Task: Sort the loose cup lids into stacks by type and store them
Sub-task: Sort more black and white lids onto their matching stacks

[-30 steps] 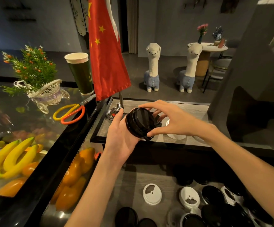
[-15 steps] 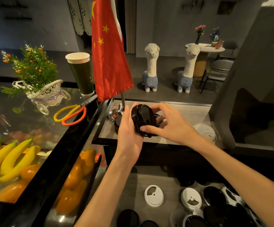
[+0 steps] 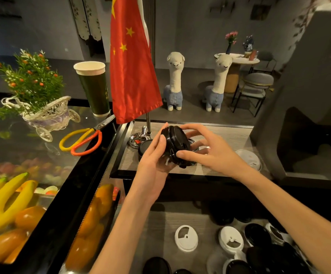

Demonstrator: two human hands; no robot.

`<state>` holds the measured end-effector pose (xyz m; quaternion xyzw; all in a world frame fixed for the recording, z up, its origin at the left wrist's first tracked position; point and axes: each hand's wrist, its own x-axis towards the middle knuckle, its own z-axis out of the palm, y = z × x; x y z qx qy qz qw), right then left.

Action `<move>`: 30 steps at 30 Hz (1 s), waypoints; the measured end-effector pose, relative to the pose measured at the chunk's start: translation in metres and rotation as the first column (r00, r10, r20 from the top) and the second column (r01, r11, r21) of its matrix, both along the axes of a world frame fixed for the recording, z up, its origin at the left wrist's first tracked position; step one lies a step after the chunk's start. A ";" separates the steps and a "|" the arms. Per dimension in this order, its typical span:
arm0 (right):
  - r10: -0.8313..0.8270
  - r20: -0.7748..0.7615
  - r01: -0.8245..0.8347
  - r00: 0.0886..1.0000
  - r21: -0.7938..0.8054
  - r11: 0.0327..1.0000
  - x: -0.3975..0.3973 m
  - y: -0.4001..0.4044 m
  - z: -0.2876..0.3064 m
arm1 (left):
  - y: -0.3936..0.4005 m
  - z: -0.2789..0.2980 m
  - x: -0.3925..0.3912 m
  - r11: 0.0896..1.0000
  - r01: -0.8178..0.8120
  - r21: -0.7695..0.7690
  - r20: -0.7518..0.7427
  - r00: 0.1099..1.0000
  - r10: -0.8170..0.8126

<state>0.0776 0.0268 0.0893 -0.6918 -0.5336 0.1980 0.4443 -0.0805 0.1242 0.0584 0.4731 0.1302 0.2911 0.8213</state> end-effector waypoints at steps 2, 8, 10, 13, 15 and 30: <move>0.027 -0.012 -0.027 1.000 -0.025 0.999 0.002 -0.001 0.002 | 0.001 -0.003 -0.001 1.000 -0.024 0.004 -0.035 0.999 0.024; 0.061 -0.133 -0.069 0.989 -0.059 0.996 0.011 -0.005 0.019 | 0.002 -0.004 -0.001 0.979 0.001 -0.205 0.007 1.000 0.001; 0.060 -0.185 -0.074 0.981 -0.070 0.995 0.013 -0.005 0.024 | 0.002 -0.004 -0.001 0.972 0.012 -0.234 0.033 0.999 -0.005; 0.058 -0.199 -0.079 0.978 -0.097 0.992 0.015 -0.005 0.028 | 0.001 -0.004 -0.003 0.965 0.025 -0.262 0.052 0.999 -0.012; 0.075 -0.207 -0.098 0.976 -0.100 0.990 0.016 -0.007 0.028 | 0.000 -0.005 -0.004 0.957 0.022 -0.288 0.058 0.998 -0.005; 0.369 0.223 -0.308 0.902 -0.266 0.913 0.018 -0.006 0.058 | -0.011 0.009 -0.012 0.971 0.013 -0.237 -0.054 0.998 -0.027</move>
